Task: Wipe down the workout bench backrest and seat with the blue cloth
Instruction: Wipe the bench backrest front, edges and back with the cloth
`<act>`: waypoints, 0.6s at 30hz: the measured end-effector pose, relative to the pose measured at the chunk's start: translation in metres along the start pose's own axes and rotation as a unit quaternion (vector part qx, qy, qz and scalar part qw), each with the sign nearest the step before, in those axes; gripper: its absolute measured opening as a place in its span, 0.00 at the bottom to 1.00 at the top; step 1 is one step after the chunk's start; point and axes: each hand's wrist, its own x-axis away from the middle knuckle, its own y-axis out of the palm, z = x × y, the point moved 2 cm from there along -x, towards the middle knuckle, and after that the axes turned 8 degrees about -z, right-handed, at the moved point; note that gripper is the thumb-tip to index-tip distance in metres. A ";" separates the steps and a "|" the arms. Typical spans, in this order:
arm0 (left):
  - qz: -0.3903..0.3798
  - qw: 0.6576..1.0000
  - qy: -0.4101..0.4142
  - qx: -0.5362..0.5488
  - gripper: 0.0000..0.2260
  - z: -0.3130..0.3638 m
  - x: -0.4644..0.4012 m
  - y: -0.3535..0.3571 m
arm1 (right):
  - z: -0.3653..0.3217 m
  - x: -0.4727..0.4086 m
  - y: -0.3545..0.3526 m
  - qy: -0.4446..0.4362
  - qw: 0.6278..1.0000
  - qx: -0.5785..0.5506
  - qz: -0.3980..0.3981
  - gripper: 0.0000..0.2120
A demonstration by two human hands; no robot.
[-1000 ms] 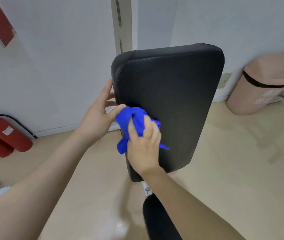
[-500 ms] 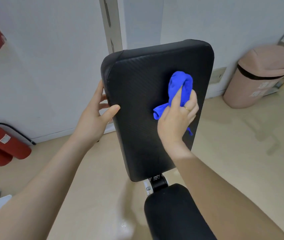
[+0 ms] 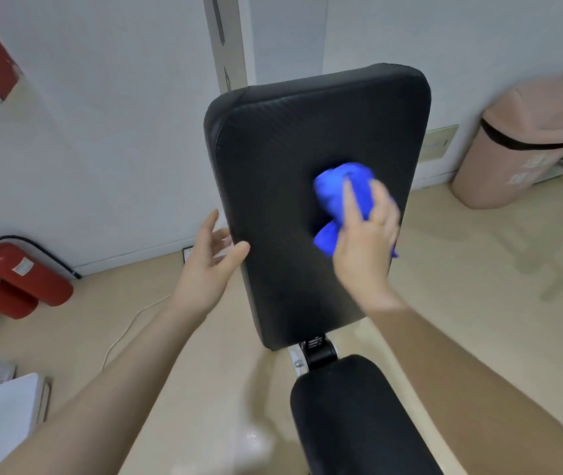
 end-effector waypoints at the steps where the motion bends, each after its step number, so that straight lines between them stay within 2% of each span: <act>1: -0.011 1.000 0.004 -0.015 0.28 -0.002 0.000 0.004 | 0.014 -0.012 -0.007 0.055 0.998 -0.004 0.004 0.33; 3: -0.007 0.998 0.018 -0.059 0.27 -0.003 -0.001 0.008 | 0.034 -0.029 -0.015 0.128 0.992 -0.009 0.015 0.31; 7: 0.013 0.994 0.021 -0.104 0.28 -0.001 -0.005 0.009 | 0.021 -0.024 -0.008 0.174 0.984 -0.013 0.037 0.31; 9: 0.016 0.995 0.021 -0.096 0.28 -0.002 -0.004 0.009 | -0.005 0.006 0.008 0.103 0.994 -0.012 0.027 0.32; 12: 0.019 0.997 0.026 -0.068 0.28 -0.004 -0.003 0.010 | -0.041 0.070 0.045 -0.041 0.998 0.013 -0.054 0.33; 15: 0.015 0.998 0.019 -0.061 0.28 -0.006 -0.004 0.010 | -0.051 0.099 0.062 -0.049 0.989 -0.033 -0.133 0.44; 18: 0.009 0.998 0.017 -0.063 0.28 -0.006 -0.003 0.008 | -0.031 0.083 0.053 -0.076 0.986 -0.015 -0.148 0.41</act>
